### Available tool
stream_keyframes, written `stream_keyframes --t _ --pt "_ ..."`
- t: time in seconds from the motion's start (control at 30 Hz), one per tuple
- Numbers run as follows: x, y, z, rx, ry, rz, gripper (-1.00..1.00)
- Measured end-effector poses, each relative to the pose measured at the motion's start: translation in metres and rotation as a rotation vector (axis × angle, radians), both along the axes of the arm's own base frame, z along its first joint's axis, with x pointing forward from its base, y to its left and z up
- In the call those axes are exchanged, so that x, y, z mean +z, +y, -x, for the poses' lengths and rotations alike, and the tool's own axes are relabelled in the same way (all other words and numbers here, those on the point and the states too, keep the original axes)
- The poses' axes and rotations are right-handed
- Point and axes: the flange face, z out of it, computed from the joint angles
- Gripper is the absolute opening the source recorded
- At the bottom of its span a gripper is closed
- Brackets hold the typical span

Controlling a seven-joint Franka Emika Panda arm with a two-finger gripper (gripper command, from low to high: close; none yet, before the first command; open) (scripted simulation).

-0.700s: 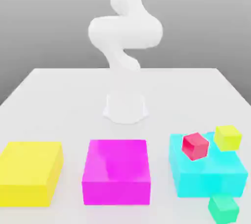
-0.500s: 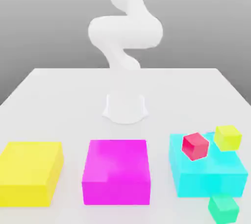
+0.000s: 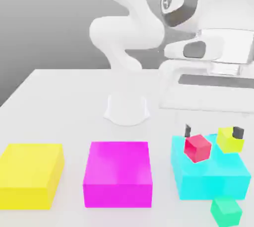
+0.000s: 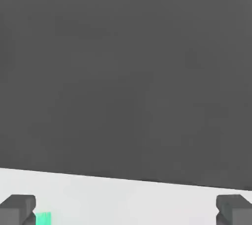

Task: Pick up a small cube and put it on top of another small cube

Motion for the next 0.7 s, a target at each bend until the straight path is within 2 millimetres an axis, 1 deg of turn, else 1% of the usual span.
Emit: stream_keyframes --t 0.13,0.27,0.33,0.43,0.47,0.63,0.67,0.7 --pt "-0.067 0.026 0.009 0.021 0.096 -0.017 0.0" --pt "-0.129 0.055 0.03 0.047 0.195 -0.046 0.0" --pt "-0.158 0.062 0.035 0.052 0.217 -0.055 0.0" --pt "-0.202 0.064 0.038 0.054 0.224 -0.058 0.0" --pt "-0.21 0.064 0.038 0.054 0.225 -0.057 -1.0" --pt "-0.21 0.065 0.038 0.055 0.224 -0.058 -1.0" --pt "-0.213 0.065 0.038 0.055 0.224 -0.058 -1.0" --pt "-0.208 0.065 0.038 0.055 0.224 -0.058 -1.0"
